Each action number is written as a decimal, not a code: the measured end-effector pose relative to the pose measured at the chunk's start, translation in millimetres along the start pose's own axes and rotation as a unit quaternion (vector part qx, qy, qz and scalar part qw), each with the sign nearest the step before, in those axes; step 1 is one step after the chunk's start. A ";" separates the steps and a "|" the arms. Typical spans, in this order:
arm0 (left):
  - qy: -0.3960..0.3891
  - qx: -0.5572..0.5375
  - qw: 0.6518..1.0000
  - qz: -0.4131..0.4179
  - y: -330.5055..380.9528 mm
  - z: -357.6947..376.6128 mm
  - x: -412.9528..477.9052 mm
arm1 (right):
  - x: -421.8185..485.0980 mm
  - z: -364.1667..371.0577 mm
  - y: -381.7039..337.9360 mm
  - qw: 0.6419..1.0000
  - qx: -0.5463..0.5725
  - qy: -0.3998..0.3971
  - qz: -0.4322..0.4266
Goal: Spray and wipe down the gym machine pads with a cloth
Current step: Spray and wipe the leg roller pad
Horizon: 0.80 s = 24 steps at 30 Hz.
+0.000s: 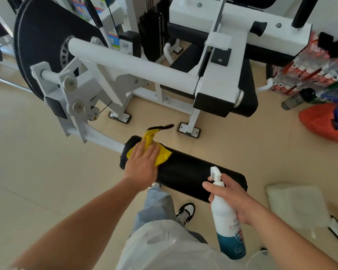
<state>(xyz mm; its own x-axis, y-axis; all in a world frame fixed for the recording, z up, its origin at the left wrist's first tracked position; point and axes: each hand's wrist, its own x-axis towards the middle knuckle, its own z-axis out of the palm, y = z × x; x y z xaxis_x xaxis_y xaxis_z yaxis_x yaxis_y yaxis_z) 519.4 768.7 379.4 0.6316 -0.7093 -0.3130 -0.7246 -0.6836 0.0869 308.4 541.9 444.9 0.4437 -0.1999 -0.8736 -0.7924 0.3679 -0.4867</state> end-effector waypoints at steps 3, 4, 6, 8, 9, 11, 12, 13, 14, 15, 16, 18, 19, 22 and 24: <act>-0.060 -0.030 0.985 -0.160 -50.1 -13.8 3.3 | -0.1 -3.5 0.9 1.000 0.007 0.002 -0.012; -0.076 -0.046 0.976 -0.197 -46.8 -15.6 6.8 | -1.0 -5.9 2.2 1.000 0.016 0.005 -0.016; -0.074 -0.058 0.971 -0.221 -13.8 -12.6 13.5 | -3.4 -11.5 5.6 0.999 0.036 0.014 -0.021; -0.060 -0.050 0.986 -0.147 42.4 -4.8 13.7 | -8.3 -20.0 10.5 0.998 0.049 0.027 -0.022; -0.059 -0.044 0.993 -0.088 75.0 -2.6 11.3 | -11.1 -25.2 13.7 0.998 0.054 0.031 -0.024; -0.075 -0.032 0.996 0.044 141.5 2.8 4.2 | -18.6 -39.1 20.9 0.996 0.070 0.043 -0.028; -0.086 -0.020 0.989 0.115 170.4 6.5 -0.4 | -23.7 -45.7 23.8 0.995 0.077 0.048 -0.030; -0.097 -0.004 0.978 0.186 191.2 10.4 -5.4 | -29.2 -50.3 25.8 0.995 0.081 0.053 -0.031; -0.103 0.017 0.962 0.252 202.9 14.7 -8.6 | -34.2 -55.5 28.5 0.994 0.083 0.058 -0.033; -0.108 0.033 0.946 0.305 207.8 17.0 -8.5 | -39.9 -62.4 32.3 0.994 0.086 0.063 -0.035; -0.097 0.047 0.933 0.343 201.9 19.5 -5.3 | -43.2 -67.9 36.3 0.993 0.091 0.064 -0.036; -0.068 0.072 0.933 0.347 174.3 17.1 7.7 | -46.1 -76.2 43.8 0.992 0.103 0.064 -0.034; -0.068 0.077 0.948 0.301 157.2 12.5 15.6 | -46.0 -78.6 45.9 0.992 0.105 0.060 -0.035; -0.064 0.063 0.995 0.049 128.5 0.6 25.2 | -45.4 -80.2 50.3 0.993 0.102 0.049 -0.042; -0.088 0.055 0.994 -0.018 153.7 -1.2 21.8 | -46.8 -79.9 54.3 0.992 0.108 0.046 -0.042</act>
<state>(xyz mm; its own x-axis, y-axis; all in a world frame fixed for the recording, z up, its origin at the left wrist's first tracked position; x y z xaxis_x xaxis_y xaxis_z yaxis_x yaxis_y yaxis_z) 422.1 648.0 387.1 0.6072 -0.6368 -0.4752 -0.7339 -0.6787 -0.0281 211.2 498.7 458.9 0.4571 -0.3164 -0.8312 -0.6419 0.5296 -0.5545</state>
